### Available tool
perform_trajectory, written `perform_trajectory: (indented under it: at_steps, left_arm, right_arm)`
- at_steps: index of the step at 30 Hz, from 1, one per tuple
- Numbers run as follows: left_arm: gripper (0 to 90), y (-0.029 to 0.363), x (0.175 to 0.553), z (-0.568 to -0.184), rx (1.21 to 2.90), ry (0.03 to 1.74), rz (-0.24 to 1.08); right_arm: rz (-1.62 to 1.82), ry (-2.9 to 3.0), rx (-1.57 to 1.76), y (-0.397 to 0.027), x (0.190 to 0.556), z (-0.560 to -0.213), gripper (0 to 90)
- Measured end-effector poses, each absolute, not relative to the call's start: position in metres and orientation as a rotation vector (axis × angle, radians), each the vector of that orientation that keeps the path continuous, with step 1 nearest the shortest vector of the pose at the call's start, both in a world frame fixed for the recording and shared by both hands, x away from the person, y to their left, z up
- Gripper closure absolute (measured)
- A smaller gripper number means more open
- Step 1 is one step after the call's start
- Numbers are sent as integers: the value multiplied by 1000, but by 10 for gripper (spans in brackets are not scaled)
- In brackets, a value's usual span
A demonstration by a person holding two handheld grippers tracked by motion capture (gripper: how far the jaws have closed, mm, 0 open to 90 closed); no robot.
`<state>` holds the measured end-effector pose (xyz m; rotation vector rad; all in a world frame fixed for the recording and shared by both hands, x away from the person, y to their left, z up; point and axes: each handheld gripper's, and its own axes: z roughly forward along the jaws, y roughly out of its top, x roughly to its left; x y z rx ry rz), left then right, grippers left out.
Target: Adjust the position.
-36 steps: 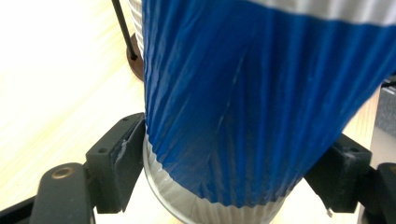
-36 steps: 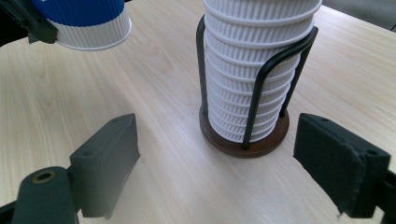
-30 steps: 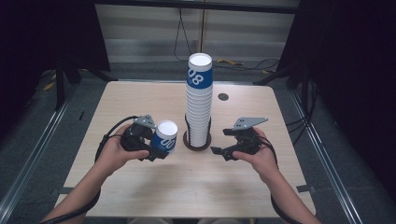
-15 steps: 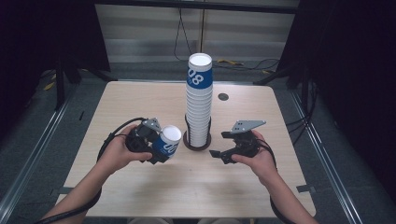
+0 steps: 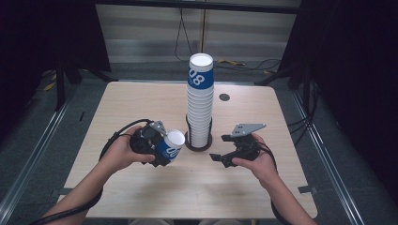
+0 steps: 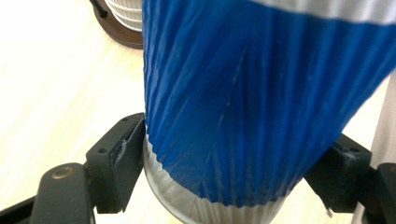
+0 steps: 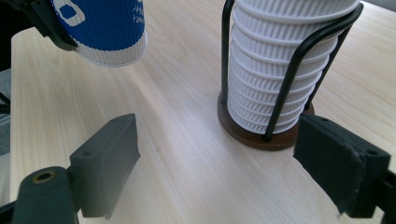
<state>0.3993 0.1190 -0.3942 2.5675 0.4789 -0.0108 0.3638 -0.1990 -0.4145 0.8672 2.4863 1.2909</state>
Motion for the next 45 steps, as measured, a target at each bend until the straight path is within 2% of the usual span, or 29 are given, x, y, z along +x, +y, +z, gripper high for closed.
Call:
perform_trajectory:
  at_steps: [45]
  left_arm:
    - [217, 85, 399, -394, 2791, 356, -30]
  right_arm:
    - [1294, 2566, 797, -187, 355, -426, 134]
